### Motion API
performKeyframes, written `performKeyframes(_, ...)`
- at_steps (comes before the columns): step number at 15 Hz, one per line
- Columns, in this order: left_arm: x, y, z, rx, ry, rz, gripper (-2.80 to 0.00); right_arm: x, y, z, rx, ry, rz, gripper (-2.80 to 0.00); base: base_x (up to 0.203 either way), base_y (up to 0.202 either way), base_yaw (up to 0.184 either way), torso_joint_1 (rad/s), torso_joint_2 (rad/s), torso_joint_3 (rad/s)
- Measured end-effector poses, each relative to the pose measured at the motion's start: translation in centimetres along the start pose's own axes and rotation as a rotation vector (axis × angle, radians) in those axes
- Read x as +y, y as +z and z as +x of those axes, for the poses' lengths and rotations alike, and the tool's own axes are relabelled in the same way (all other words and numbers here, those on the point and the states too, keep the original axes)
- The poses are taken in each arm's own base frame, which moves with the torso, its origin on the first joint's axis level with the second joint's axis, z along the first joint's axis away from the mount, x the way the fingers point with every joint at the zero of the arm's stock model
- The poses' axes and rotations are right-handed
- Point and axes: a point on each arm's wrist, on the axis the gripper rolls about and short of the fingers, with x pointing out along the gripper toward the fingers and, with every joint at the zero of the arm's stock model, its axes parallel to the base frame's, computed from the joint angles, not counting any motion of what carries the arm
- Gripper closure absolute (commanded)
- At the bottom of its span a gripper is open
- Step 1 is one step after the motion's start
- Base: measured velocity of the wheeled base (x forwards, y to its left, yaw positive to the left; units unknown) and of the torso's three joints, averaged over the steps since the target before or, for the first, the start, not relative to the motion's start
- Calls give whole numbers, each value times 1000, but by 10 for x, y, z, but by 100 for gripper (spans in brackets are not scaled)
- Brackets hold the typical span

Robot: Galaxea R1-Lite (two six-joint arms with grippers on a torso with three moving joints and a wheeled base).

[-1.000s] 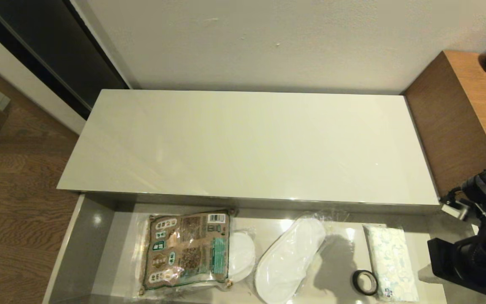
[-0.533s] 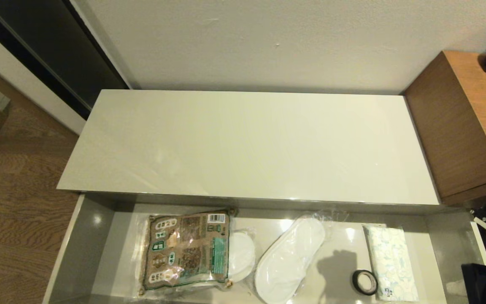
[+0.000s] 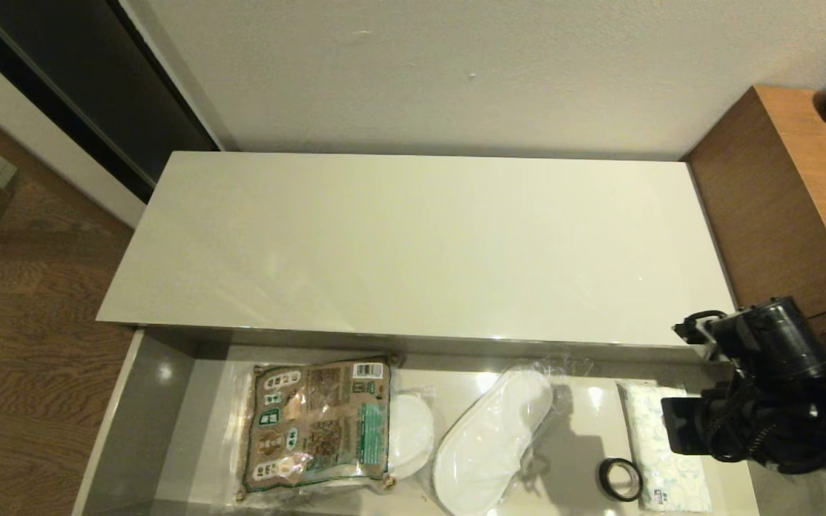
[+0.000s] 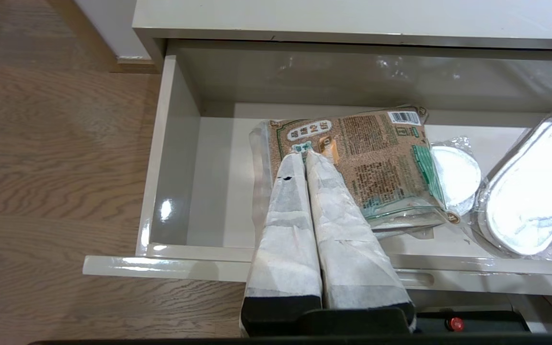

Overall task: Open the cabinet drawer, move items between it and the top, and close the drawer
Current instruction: Take out the tissue from the drawer

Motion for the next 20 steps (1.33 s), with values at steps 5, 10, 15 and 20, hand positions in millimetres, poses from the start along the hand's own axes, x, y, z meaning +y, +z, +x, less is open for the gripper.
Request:
performKeyframes(5,0,0,0,0,-1,0,0,49,-13,13,104,-147,-197,0,0,0,0,0,0,0)
performKeyframes(10,0,0,0,0,0,0,0,79,-15,38,128,-135,-222,0,0,0,0,0,0,0)
performKeyframes(15,0,0,0,0,0,0,0,84,-21,39,188,-181,-258,0,0,0,0,0,0,0)
performKeyframes(20,0,0,0,0,0,0,0,74,-26,26,267,-237,-232,0,0,0,0,0,0,0)
